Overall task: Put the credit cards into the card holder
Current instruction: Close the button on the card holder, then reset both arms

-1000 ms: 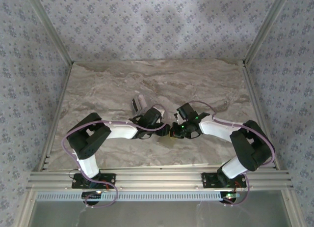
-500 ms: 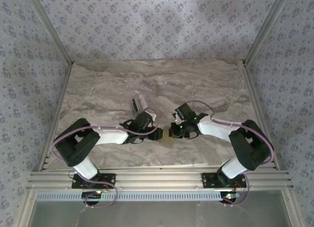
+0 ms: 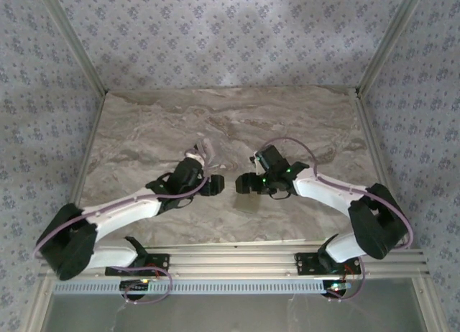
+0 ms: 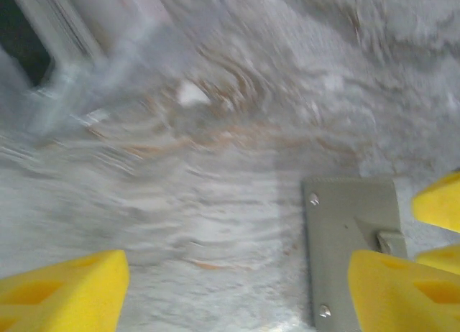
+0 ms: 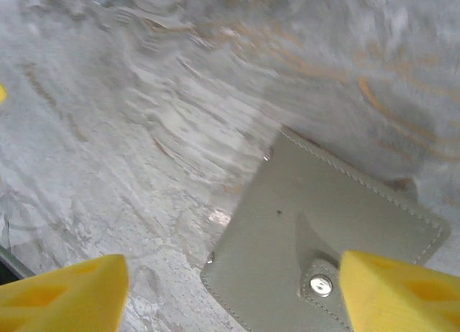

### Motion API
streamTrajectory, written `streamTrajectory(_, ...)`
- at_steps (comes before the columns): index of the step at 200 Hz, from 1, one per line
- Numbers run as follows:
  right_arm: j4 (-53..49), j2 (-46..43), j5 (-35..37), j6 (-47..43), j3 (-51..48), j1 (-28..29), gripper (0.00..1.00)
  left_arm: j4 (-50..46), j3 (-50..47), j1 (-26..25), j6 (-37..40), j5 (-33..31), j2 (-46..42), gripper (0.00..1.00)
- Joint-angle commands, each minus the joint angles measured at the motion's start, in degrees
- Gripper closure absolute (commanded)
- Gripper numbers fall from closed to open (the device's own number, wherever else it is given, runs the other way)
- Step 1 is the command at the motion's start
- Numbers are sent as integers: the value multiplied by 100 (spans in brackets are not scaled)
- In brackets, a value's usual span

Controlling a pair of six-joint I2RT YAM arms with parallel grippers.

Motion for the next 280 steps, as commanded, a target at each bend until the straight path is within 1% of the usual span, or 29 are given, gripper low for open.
streamTrajectory(1, -318, -405, 199, -278, 300, -21, 10, -909, -31, 134, -22, -1081, -727, 13)
streamTrajectory(10, -457, -554, 341, -327, 357, -50, 1, -1192, -1, 153, -22, -1566, -1029, 12)
streamTrajectory(12, -483, -595, 381, -337, 361, -60, 0, -1247, 3, 158, -22, -1668, -1099, 10)
streamTrajectory(17, -537, -680, 494, -342, 363, -92, 0, -1408, 12, 172, 4, -1936, -1244, 8)
streamTrajectory(24, -568, -817, 645, -354, 356, -137, 0, -1506, -4, 193, 89, -2248, -1427, 1)
streamTrajectory(37, -590, -1052, 1062, -340, 307, -221, 0, -1680, -5, 261, 190, -2772, -1672, 0)
streamTrajectory(51, -676, -1232, 1833, -208, 274, -246, 0, -1806, 28, 403, 277, -3205, -1777, 0)
streamTrajectory(71, -864, -1352, 2576, -151, 239, -271, 0, -1790, 90, 623, 624, -3337, -1679, 1)
streamTrajectory(83, -957, -1411, 3085, -177, 242, -317, 0, -1479, 33, 659, 1036, -3389, -1563, 0)
streamTrajectory(101, -958, -1575, 3867, -197, 189, -401, 0, -1194, 28, 776, 1231, -3862, -1283, 0)
streamTrajectory(116, -728, -1752, 4430, -332, 36, -504, 0, -545, -91, 961, 1733, -4076, -1000, 0)
streamTrajectory(127, -637, -1906, 4954, -361, -104, -617, 0, -214, -115, 1209, 2020, -4041, -788, 0)
streamTrajectory(136, -581, -2046, 5194, -413, -259, -741, 0, -88, -103, 1486, 2086, -3973, -650, 0)
streamTrajectory(148, -377, -2295, 5414, -545, -536, -902, 0, 57, -141, 1941, 2176, -3545, -547, 1)
streamTrajectory(157, -180, -2500, 5469, -611, -774, -1040, 0, 422, -306, 2268, 2321, -3157, -519, 1)
streamTrajectory(165, 9, -2673, 5409, -693, -982, -1177, 0, 990, -484, 2496, 2481, -2923, -480, 0)
streamTrajectory(173, 212, -2829, 5328, -793, -1173, -1327, 0, 993, -425, 2701, 2467, -2852, -432, 0)
streamTrajectory(178, 295, -2918, 5238, -872, -1266, -1422, 0, 1154, -440, 2793, 2578, -2688, -382, 0)
streamTrajectory(187, 798, -3062, 5113, -1489, -1527, -1549, 0, 1491, -478, 2856, 2906, -2672, -293, 0)
streamTrajectory(197, 1084, -3220, 5156, -1774, -1775, -1612, 0, 1707, -501, 2877, 3230, -2820, -245, 0)
streamTrajectory(209, 1586, -3399, 5151, -2155, -2151, -1770, 0, 1888, -539, 3019, 3357, -2767, -224, 0)
streamTrajectory(225, 2325, -3645, 4748, -2633, -2708, -2060, 0, 2350, -656, 3404, 3315, -2193, 29, 0)
streamTrajectory(238, 2932, -3860, 4186, -2842, -3114, -2301, 0, 2418, -538, 3661, 3191, -2038, 487, 1)
streamTrajectory(249, 3388, -3963, 3951, -3087, -3397, -2430, 0, 2535, -505, 3736, 3133, -2071, 759, 2)
streamTrajectory(266, 3717, -3870, 3974, -3150, -3623, -2603, 0, 3166, -667, 3756, 3232, -1869, 972, 3)
streamTrajectory(280, 3971, -3660, 3933, -2941, -3696, -2854, 0, 3442, -716, 3772, 3246, -2108, 1142, 3)
